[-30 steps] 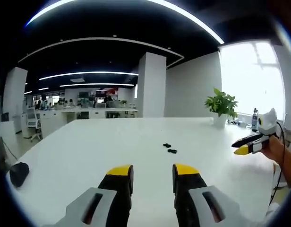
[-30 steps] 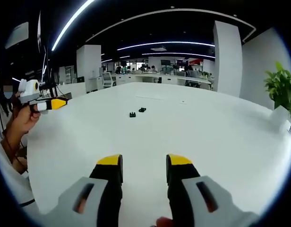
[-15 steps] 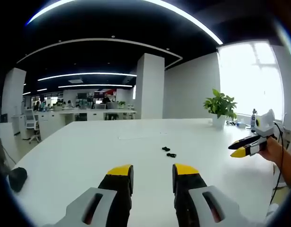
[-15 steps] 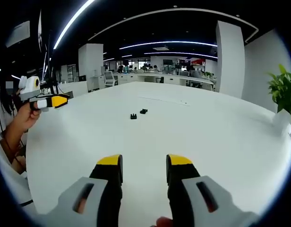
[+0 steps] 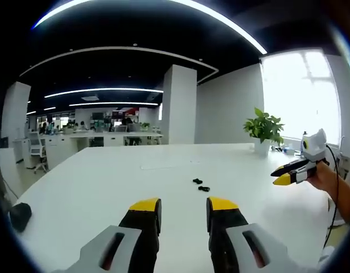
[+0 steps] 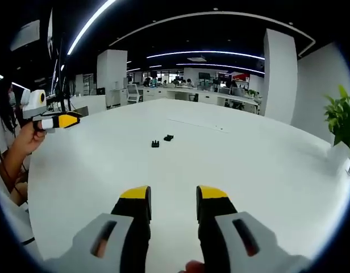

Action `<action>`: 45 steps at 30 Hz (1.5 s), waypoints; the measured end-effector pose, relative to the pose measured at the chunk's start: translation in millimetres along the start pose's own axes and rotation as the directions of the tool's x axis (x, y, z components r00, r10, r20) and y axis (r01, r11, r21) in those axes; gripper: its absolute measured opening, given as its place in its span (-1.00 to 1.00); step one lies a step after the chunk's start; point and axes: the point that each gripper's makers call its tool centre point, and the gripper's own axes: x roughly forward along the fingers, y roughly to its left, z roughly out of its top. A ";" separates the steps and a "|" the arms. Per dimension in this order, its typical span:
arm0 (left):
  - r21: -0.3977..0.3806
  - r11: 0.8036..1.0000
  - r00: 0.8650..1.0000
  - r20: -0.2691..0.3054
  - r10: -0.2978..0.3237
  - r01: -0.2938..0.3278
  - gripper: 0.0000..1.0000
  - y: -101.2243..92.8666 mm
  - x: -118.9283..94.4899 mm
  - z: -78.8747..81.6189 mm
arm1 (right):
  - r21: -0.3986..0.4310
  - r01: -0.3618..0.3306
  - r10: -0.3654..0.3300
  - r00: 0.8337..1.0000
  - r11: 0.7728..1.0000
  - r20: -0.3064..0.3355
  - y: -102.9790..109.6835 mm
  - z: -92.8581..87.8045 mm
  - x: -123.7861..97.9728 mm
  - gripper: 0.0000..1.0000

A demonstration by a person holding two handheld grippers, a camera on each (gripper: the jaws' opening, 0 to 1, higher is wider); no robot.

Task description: Snap the two parts of the plastic buckle together until the buckle closes and remains connected.

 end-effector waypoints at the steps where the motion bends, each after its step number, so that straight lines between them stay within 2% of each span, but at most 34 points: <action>1: 0.001 1.000 1.000 0.000 -0.001 0.001 -0.37 -0.4 0.3 0.2 | 0.004 -0.004 0.004 1.000 1.000 0.002 -0.4 1.2 0.7 -0.34; 9: -0.013 1.000 1.000 0.002 -0.012 0.012 -0.37 -3.4 3.8 4.1 | 0.017 -0.018 0.018 1.000 1.000 0.016 -1.0 8.0 2.3 -0.30; 23: 0.010 0.999 0.999 0.006 -0.034 0.034 -0.37 -7.7 16.4 13.9 | 0.007 -0.021 0.021 0.999 1.000 0.026 -1.1 18.8 6.0 -0.30; 30: 0.009 0.999 1.000 0.003 -0.031 0.031 -0.36 -2.1 24.6 16.4 | 0.016 -0.024 0.023 0.999 1.000 0.034 -2.9 25.6 9.8 -0.30; 45: 0.011 0.999 0.998 -0.031 -0.047 0.047 -0.36 2.6 39.2 14.9 | -0.005 -0.033 0.033 0.999 0.999 -0.003 -6.8 26.5 29.9 -0.30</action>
